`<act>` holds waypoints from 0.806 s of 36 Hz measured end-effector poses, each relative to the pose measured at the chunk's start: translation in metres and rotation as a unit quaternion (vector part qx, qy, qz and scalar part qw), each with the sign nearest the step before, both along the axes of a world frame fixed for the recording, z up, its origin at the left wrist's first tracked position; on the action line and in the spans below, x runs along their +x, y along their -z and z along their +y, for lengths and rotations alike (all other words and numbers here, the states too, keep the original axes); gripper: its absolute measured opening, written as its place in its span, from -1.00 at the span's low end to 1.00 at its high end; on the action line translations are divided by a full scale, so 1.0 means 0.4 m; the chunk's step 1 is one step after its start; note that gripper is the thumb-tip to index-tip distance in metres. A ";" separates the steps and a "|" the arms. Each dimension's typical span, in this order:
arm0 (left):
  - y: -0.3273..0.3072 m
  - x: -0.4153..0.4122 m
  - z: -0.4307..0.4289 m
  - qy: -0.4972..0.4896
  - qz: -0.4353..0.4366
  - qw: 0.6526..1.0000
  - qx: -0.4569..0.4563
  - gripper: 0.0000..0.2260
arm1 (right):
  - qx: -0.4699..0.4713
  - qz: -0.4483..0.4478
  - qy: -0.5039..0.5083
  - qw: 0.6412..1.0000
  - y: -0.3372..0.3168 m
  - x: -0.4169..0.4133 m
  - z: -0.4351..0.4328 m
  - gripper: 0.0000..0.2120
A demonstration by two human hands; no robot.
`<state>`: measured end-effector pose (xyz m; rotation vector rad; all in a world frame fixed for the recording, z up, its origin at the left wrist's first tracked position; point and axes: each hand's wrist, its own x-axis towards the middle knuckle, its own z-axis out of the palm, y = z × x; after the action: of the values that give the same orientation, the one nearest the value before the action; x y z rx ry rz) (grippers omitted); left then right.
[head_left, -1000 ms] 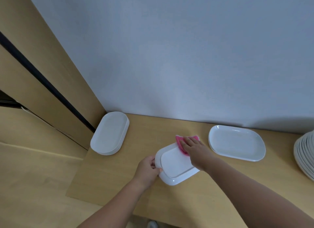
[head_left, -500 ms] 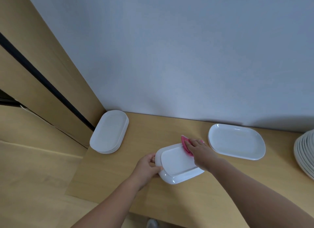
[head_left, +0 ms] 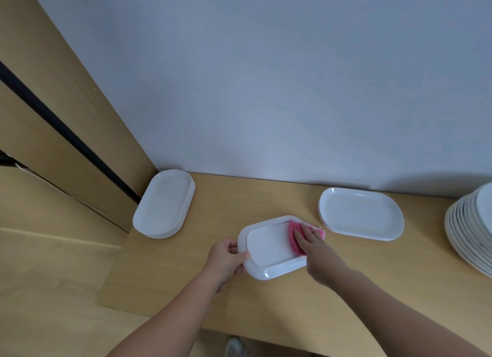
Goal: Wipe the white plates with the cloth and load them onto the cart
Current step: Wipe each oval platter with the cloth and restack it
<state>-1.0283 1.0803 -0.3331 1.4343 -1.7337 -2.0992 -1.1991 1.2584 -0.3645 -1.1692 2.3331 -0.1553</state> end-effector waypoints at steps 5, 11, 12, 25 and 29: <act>0.002 -0.008 0.001 -0.006 0.002 1.000 0.008 -0.82 | -0.021 0.012 -0.041 0.999 0.006 0.032 0.002 -0.31; 0.000 -0.025 0.014 -0.012 0.006 1.000 0.021 -0.80 | -0.068 0.006 -0.115 0.991 -0.012 0.108 -0.024 -0.42; 0.000 -0.026 0.016 -0.014 0.008 1.000 0.024 -0.81 | -0.076 0.009 -0.118 0.990 -0.014 0.120 -0.027 -0.44; -0.011 -0.039 0.019 0.000 0.016 0.999 0.030 -0.80 | -0.185 0.052 -0.134 0.972 -0.020 0.080 0.027 -0.53; -0.010 -0.040 0.018 0.004 0.023 0.999 0.036 -0.78 | -0.153 0.075 -0.116 0.979 -0.001 0.025 0.049 -0.50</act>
<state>-1.0443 1.0877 -0.3293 1.3861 -1.6685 -2.2015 -1.1891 1.2781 -0.3640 -1.6446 2.3345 -0.3650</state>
